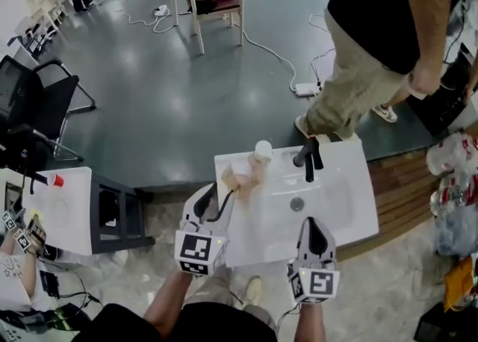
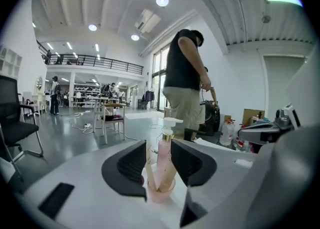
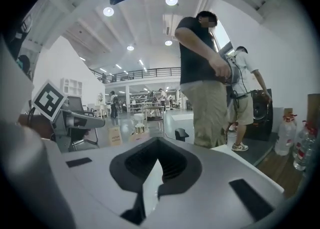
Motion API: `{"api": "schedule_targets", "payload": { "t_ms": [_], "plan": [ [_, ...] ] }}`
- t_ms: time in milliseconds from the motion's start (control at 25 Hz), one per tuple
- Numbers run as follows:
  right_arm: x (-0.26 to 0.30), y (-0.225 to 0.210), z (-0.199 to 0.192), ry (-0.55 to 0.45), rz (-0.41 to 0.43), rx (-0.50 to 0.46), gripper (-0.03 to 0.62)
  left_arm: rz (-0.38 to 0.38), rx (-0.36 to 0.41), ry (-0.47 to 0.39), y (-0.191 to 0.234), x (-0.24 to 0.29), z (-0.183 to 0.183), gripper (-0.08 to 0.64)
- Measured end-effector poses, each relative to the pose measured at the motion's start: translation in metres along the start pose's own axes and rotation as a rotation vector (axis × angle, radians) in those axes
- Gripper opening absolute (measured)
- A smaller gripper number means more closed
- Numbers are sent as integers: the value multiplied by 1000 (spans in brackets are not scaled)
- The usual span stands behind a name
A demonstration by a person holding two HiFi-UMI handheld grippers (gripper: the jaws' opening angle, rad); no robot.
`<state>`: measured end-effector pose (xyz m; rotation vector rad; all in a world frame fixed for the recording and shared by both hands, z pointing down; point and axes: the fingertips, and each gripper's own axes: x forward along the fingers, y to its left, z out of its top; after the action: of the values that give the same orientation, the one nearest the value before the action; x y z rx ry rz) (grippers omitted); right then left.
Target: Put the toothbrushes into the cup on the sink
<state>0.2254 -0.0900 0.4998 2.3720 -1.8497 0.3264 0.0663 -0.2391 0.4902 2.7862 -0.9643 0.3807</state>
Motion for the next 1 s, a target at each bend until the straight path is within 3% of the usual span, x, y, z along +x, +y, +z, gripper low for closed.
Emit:
{"api": "schedule_targets", "payload": {
  "t_ms": [360, 520, 1000],
  "plan": [
    [-41, 16, 27, -24, 58, -42, -2, 43, 15, -73, -24, -66, 28, 145],
    [-61, 19, 44, -99, 84, -47, -2, 64, 22, -100, -37, -97, 39, 140],
    [-118, 39, 70, -181, 167, -80, -2, 139, 40, -156, -77, -178, 46, 92]
  ]
}}
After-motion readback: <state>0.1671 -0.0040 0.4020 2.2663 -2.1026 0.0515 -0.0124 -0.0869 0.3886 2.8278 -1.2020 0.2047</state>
